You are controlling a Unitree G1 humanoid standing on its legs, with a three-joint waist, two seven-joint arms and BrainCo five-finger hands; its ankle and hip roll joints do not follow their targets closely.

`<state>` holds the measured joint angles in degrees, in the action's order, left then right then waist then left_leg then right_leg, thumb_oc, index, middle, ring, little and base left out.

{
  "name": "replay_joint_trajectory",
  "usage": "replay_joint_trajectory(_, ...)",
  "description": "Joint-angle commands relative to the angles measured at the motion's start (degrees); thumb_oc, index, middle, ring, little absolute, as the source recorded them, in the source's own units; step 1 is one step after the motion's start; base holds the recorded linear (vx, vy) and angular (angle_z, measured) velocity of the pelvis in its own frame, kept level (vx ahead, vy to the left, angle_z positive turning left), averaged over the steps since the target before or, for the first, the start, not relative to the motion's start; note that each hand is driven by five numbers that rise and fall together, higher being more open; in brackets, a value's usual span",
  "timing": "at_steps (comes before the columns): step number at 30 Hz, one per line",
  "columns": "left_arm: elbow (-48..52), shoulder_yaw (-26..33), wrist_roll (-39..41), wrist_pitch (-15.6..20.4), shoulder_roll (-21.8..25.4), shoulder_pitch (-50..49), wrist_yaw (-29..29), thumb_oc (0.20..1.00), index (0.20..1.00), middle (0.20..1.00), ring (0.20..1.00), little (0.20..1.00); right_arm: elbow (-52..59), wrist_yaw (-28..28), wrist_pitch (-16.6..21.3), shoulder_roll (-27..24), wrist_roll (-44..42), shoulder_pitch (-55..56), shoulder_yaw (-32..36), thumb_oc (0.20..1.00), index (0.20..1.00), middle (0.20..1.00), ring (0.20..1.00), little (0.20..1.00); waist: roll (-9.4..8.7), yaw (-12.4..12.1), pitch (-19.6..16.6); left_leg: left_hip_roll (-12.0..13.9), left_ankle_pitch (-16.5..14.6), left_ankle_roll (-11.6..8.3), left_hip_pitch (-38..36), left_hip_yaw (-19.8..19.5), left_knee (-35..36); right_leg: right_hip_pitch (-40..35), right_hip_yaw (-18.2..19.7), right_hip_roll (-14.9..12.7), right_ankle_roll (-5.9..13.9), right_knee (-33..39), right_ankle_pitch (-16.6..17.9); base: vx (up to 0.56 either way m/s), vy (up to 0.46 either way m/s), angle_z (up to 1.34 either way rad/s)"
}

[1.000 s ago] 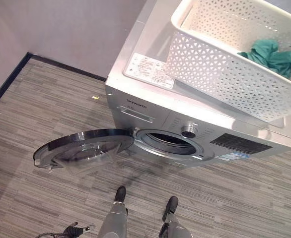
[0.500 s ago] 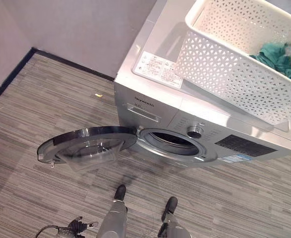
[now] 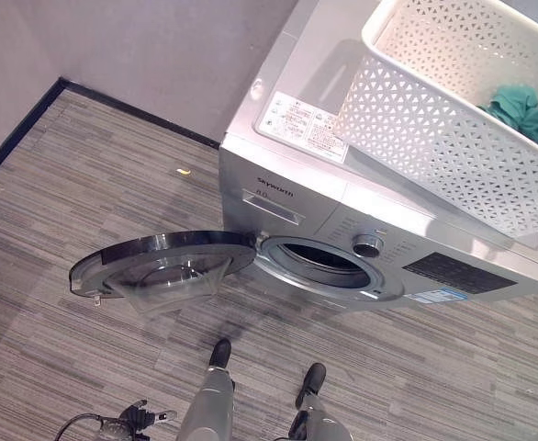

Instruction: Grab the laundry basket,head to the washer,open it,put in the laundry and shut it.

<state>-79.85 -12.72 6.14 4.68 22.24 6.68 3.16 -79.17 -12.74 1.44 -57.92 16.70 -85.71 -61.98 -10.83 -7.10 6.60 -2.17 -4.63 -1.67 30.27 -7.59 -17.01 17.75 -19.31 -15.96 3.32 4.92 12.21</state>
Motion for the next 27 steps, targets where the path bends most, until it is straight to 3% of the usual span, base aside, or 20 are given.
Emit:
replay_joint_trajectory(1,-1.82,-3.96,-1.8,-0.96,-0.2,-0.1,0.36,1.0,1.0,1.0,1.0,1.0,-0.11,1.0,-1.13,-1.78,2.17,-6.5,-5.15,1.0,1.0,1.0,1.0,1.0,1.51,-2.2,2.06,1.93,10.42,-1.14,-10.88,-1.38,22.01,-8.93,0.69,-2.84,9.83,0.08,-1.05,0.0,0.0,0.0)
replay_joint_trajectory(11,-1.7,-4.66,-1.64,-1.04,-0.38,-0.31,1.02,1.0,1.0,1.0,1.0,1.0,0.53,-2.96,-1.45,-0.31,-4.07,-4.17,-2.66,1.0,1.0,1.0,1.0,1.0,2.26,-1.81,2.64,2.49,10.48,-1.03,-11.27,-0.23,22.01,-8.12,1.91,-2.48,9.52,0.08,-1.3,-0.01,0.001,-0.03)
replay_joint_trajectory(19,-1.68,-4.86,-2.14,-1.35,-0.69,-0.35,1.24,1.0,1.0,1.0,1.0,1.0,1.4,-4.14,-1.66,1.67,0.25,-3.8,-5.07,1.0,1.0,1.0,1.0,1.0,2.77,-1.58,2.74,2.66,10.76,-0.99,-11.0,0.34,22.01,-7.24,2.58,-2.35,9.42,0.08,-1.37,-0.01,-0.001,-0.06)
replay_joint_trajectory(20,-1.87,-4.6,-1.99,-1.45,-0.71,-0.14,1.15,1.0,1.0,1.0,1.0,1.0,1.81,-4.42,-1.82,1.85,0.87,-3.55,-5.25,0.573,0.573,0.573,0.573,0.573,2.82,-1.47,2.76,2.72,10.8,-0.99,-10.94,0.4,21.99,-7.13,2.69,-2.34,9.36,0.08,-1.4,-0.01,0.002,-0.05)
replay_joint_trajectory(22,-2.0,-4.48,-1.91,-1.54,-0.87,-0.13,1.16,1.0,1.0,1.0,1.0,1.0,2.24,-4.32,-1.86,2.05,0.91,-3.41,-5.09,0.2,0.2,0.2,0.2,0.2,2.83,-1.37,2.66,2.73,10.76,-0.99,-10.9,0.48,22.01,-7.03,2.74,-2.35,9.35,0.08,-1.41,0.01,-0.001,-0.04)
replay_joint_trajectory(27,-2.17,-4.24,-1.5,-1.71,-1.33,-0.07,0.79,1.0,1.0,1.0,1.0,1.0,3.31,-2.66,-2.32,2.38,1.0,-3.24,-3.83,0.2,0.2,0.2,0.2,0.2,2.92,-0.93,2.44,2.72,10.61,-0.94,-10.94,0.62,22.01,-6.93,3.03,-2.17,9.21,0.08,-1.48,0.0,0.0,-0.01)
